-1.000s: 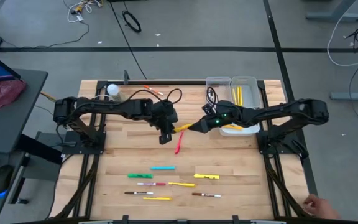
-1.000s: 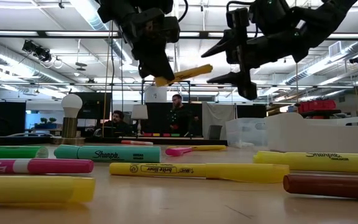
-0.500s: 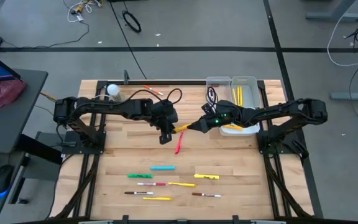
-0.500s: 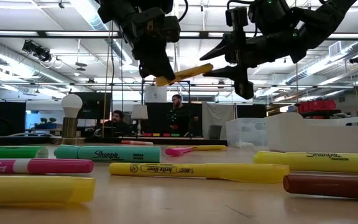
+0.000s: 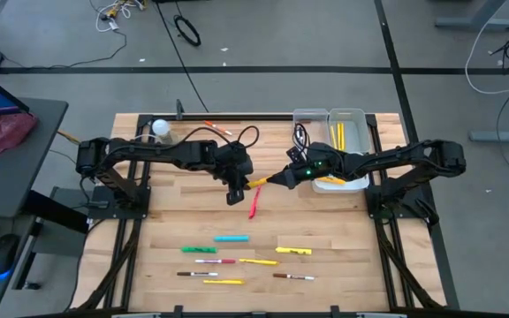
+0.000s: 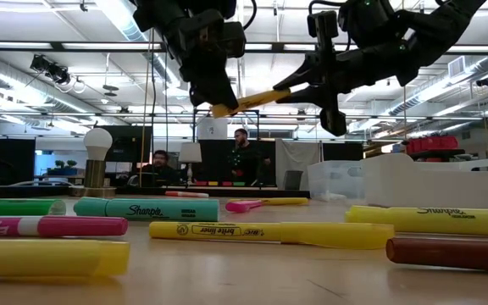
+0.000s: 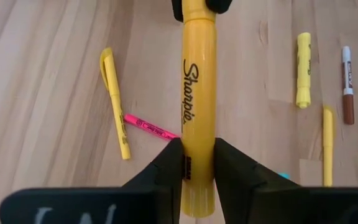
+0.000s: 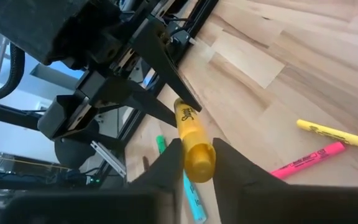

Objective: Pick & Place Markers
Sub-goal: Put the dark yellow highlighter pen into the white bin

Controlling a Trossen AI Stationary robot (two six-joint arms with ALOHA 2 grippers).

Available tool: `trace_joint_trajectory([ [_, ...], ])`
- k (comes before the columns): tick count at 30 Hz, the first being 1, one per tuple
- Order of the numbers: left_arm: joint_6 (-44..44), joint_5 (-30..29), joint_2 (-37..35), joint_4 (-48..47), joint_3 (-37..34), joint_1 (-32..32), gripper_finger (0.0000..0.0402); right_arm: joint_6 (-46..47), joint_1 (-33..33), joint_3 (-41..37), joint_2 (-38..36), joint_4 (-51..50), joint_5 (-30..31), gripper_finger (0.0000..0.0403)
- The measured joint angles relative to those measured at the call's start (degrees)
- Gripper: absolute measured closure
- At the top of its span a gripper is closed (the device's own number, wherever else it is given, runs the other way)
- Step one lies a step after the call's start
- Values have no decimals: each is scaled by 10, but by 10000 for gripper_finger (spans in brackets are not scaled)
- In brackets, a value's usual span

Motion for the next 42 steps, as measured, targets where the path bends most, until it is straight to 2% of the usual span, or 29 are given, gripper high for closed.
trace_joint_trajectory([
  [2,-1,-1,0,0,0,0,319,-2,0,0,0,0,7,364],
  [5,-1,-1,0,3,0,0,295,-3,0,0,-1,0,11,364],
  [12,-1,0,0,17,0,0,199,3,0,0,-17,-25,10,363],
  [16,-6,0,-1,25,0,0,152,3,0,0,-44,-93,6,363],
  [23,-21,-3,-12,29,20,0,121,3,-3,2,-182,-320,7,362],
  [27,-21,-12,-12,35,23,0,123,1,-11,47,-270,-530,13,361],
  [30,-21,-13,-12,35,23,0,127,0,-12,107,-310,-695,60,362],
  [36,-21,-13,-11,35,23,0,130,28,-16,211,-324,-927,170,362],
  [40,-21,-13,-11,36,23,0,131,45,-37,199,-317,-994,221,362],
  [42,-21,-13,-10,36,23,0,131,41,-52,178,-314,-983,234,362],
])
